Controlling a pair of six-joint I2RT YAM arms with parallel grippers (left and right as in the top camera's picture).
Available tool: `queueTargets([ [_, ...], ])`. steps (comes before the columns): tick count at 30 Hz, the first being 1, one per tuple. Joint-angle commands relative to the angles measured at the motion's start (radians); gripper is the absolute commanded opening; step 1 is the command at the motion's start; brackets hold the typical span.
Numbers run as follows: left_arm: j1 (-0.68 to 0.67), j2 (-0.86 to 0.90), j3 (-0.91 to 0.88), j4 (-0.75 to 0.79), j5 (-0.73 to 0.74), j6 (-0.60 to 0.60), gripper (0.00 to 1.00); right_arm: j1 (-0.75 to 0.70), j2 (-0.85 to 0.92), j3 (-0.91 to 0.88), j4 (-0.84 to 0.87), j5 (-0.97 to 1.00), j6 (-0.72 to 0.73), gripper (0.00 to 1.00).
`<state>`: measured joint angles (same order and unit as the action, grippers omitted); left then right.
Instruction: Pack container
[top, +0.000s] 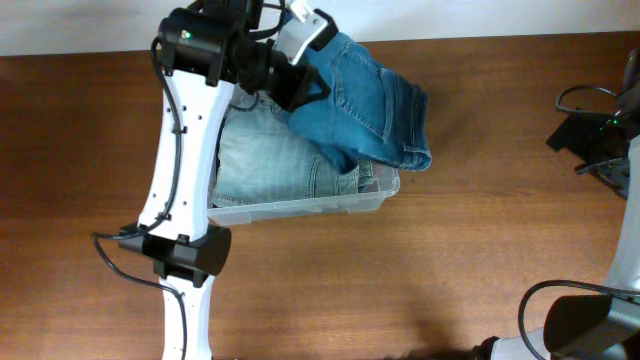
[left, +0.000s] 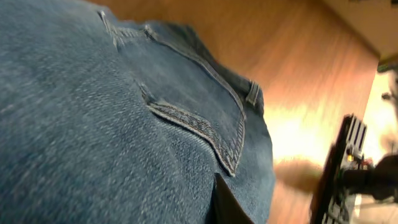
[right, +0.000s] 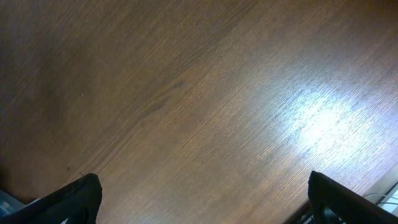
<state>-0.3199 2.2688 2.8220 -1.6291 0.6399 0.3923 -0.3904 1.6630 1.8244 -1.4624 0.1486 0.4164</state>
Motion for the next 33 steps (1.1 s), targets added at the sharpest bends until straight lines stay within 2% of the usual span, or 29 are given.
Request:
queueTargets([
  [1,0.0,0.003,0.02,-0.012,0.059,0.128,0.01,-0.003,-0.015,-0.003,0.0,0.001,0.008,0.98],
  [9,0.013,0.089,-0.007,-0.051,-0.002,0.133,0.02,-0.003,-0.015,-0.003,0.0,0.002,0.008,0.98],
  [16,0.089,0.114,-0.052,-0.059,-0.046,0.113,0.02,-0.003,-0.015,-0.003,0.0,0.002,0.008,0.98],
  [21,0.164,0.114,-0.099,-0.059,-0.046,0.062,0.08,-0.003,-0.015,-0.003,0.0,0.002,0.008,0.98],
  [23,0.194,0.114,-0.13,-0.059,-0.048,0.041,0.17,-0.003,-0.015,-0.003,0.0,0.002,0.008,0.98],
  [28,0.256,0.114,-0.225,-0.059,-0.148,-0.086,0.15,-0.003,-0.015,-0.003,0.0,0.002,0.008,0.98],
  [30,0.259,0.114,-0.238,-0.059,-0.234,-0.182,0.16,-0.003,-0.015,-0.003,0.0,0.002,0.008,0.99],
  [32,0.258,0.114,-0.238,-0.059,-0.338,-0.313,0.22,-0.003,-0.015,-0.003,0.0,0.002,0.008,0.98],
  [33,0.257,0.113,-0.238,-0.059,-0.347,-0.337,0.23,-0.003,-0.015,-0.003,0.0,0.002,0.008,0.98],
])
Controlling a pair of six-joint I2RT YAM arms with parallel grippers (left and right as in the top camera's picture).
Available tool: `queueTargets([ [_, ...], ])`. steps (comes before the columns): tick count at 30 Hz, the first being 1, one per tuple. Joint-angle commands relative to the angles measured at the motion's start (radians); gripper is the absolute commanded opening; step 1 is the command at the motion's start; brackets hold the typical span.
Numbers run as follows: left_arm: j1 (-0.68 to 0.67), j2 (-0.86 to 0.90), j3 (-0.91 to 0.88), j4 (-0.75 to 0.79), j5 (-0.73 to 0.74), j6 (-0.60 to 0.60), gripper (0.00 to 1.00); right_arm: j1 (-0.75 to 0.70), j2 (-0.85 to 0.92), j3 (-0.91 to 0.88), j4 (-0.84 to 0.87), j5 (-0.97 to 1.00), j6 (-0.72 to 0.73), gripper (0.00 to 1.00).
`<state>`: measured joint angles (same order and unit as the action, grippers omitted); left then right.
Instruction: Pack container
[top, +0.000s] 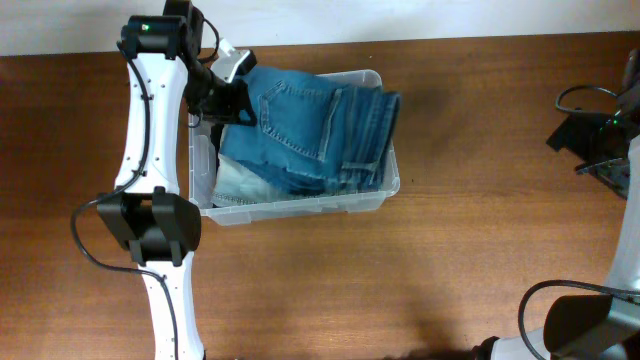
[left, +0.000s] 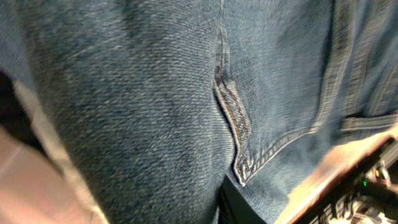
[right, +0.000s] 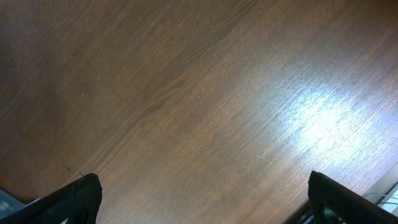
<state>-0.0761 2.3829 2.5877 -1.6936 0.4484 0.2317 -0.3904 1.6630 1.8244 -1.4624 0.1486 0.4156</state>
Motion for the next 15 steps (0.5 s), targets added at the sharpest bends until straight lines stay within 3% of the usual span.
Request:
queueTargets([
  [1,0.013,-0.001,-0.004,0.005,-0.157,-0.197,0.26,-0.003,-0.015,-0.003,0.0,0.002,0.009,0.98],
  [4,0.014,-0.001,-0.004,0.005,-0.161,-0.221,0.35,-0.003,-0.015,-0.003,0.0,0.001,0.009,0.98],
  [5,0.014,-0.001,-0.004,0.005,-0.166,-0.221,0.45,-0.003,-0.015,-0.003,0.0,0.002,0.009,0.98],
  [7,0.014,-0.001,-0.004,0.005,-0.213,-0.251,0.46,-0.003,-0.015,-0.003,0.0,0.002,0.009,0.98],
  [15,0.014,-0.001,-0.004,0.005,-0.229,-0.27,0.1,-0.003,-0.015,-0.003,0.0,0.002,0.009,0.98],
])
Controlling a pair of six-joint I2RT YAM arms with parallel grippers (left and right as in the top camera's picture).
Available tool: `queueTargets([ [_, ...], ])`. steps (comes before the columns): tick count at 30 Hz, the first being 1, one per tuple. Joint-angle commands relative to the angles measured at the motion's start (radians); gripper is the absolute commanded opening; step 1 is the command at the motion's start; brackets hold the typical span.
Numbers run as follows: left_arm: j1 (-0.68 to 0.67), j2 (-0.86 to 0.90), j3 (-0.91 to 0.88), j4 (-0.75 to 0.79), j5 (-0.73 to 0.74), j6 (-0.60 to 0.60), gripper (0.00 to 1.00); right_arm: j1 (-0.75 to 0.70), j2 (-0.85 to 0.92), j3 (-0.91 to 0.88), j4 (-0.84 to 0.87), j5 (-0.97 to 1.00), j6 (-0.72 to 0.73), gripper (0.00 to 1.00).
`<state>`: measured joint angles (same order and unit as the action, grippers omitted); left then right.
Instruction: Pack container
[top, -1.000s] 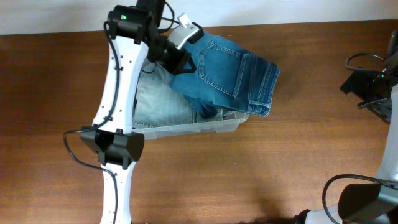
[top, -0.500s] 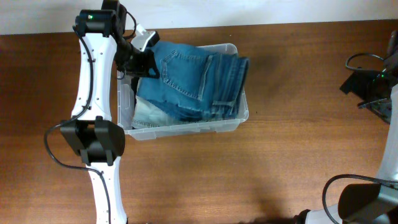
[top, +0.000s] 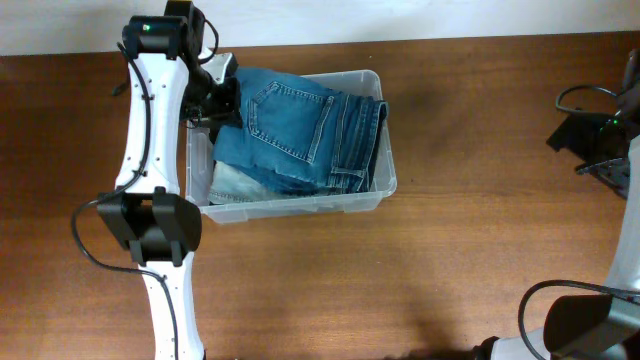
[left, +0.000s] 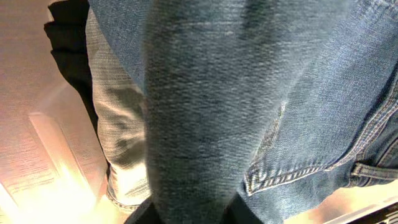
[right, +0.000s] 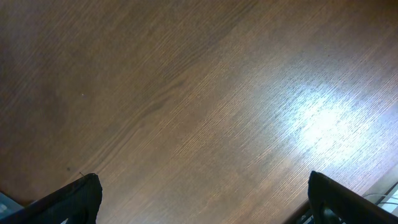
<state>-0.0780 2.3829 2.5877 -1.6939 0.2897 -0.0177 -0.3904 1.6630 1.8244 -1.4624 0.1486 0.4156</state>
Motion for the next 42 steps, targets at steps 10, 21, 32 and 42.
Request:
queueTargets([
  [10,0.015,-0.103,-0.004,0.006,-0.069,-0.103,0.06,-0.003,-0.015,-0.003,0.0,0.002,0.009,0.98],
  [21,0.016,-0.18,-0.223,0.006,-0.102,-0.124,0.11,-0.003,-0.015,-0.003,0.0,0.001,0.009,0.98],
  [32,0.016,-0.18,-0.263,0.006,-0.137,-0.122,0.64,-0.003,-0.015,-0.003,0.0,0.001,0.009,0.98],
  [42,0.016,-0.203,-0.007,0.007,-0.294,-0.102,0.63,-0.003,-0.015,-0.003,0.0,0.002,0.009,0.98],
])
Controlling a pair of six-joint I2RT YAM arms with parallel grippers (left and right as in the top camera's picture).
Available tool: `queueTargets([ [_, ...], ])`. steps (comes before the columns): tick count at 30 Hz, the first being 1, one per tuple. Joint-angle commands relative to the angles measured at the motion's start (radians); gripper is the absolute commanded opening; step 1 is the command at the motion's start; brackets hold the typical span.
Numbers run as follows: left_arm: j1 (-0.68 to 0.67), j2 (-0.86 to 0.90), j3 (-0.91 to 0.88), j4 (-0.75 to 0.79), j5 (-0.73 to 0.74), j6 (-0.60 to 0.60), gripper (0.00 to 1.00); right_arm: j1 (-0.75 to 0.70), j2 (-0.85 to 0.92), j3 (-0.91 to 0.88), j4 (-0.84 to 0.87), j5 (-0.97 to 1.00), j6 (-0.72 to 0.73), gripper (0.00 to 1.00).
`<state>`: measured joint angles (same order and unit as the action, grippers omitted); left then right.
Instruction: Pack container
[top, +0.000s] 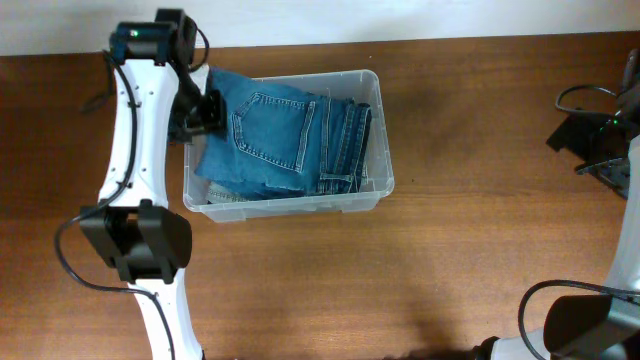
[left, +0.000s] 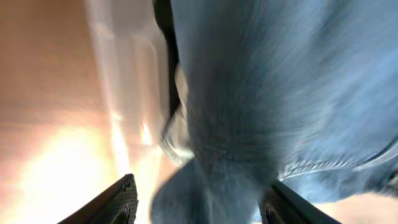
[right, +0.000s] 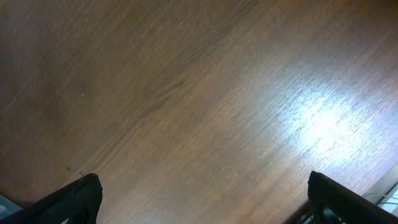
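Note:
A clear plastic container (top: 383, 130) stands at the table's upper left. Folded dark blue jeans (top: 280, 135) lie in it, over a pale pair of jeans (top: 225, 196) that shows only at the front left corner. My left gripper (top: 203, 113) is at the container's left wall. In the left wrist view the left gripper (left: 202, 208) is blurred, its fingers (left: 123, 200) spread wide with a fold of the blue jeans (left: 249, 93) lying between them. My right gripper (right: 205, 202) stands open over bare wood, holding nothing.
The right arm (top: 590, 135) sits at the table's far right edge beside some cables. Brown wooden table (top: 450, 260) stretches between the container and that arm. A pale wall runs along the back.
My left gripper has moved a little left and toward the front, to the container's left wall, and its fingers now stand wider apart. The blue jeans lie flatter and further left. The right arm is unchanged.
The left gripper first held the blue jeans over the container's back right corner, hanging past the rim. Then the jeans were inside over the pale pair, with the gripper at the back left. Now they lie flat and the fingers are spread. The right arm stayed still.

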<state>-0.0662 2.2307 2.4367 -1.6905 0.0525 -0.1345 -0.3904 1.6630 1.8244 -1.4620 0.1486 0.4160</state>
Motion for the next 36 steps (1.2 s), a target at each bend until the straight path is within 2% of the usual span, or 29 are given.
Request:
queueTargets([
  [1,0.004,-0.055,0.18,0.005,-0.057,0.015,0.62,-0.003,-0.015,-0.003,0.0,0.002,0.009,0.98],
  [2,0.003,-0.059,0.223,0.006,-0.056,0.015,0.59,-0.003,-0.015,-0.003,0.0,0.001,0.009,0.98],
  [5,-0.013,-0.06,0.333,0.03,-0.022,0.016,0.41,-0.003,-0.015,-0.003,0.0,0.002,0.009,0.98],
  [9,-0.06,-0.038,0.313,0.072,-0.023,0.016,0.01,-0.003,-0.015,-0.003,0.0,0.002,0.009,0.98],
  [18,-0.087,0.097,0.156,0.113,-0.024,0.016,0.01,-0.003,-0.015,-0.003,0.0,0.002,0.009,0.98],
  [23,-0.068,0.151,0.122,0.056,-0.103,0.015,0.01,-0.003,-0.015,-0.003,0.0,0.002,0.009,0.98],
  [29,-0.051,0.196,0.05,0.007,-0.1,0.014,0.01,-0.003,-0.015,-0.003,0.0,0.002,0.009,0.98],
  [36,-0.052,0.206,-0.082,0.07,-0.094,0.015,0.01,-0.003,-0.015,-0.003,0.0,0.002,0.009,0.98],
])
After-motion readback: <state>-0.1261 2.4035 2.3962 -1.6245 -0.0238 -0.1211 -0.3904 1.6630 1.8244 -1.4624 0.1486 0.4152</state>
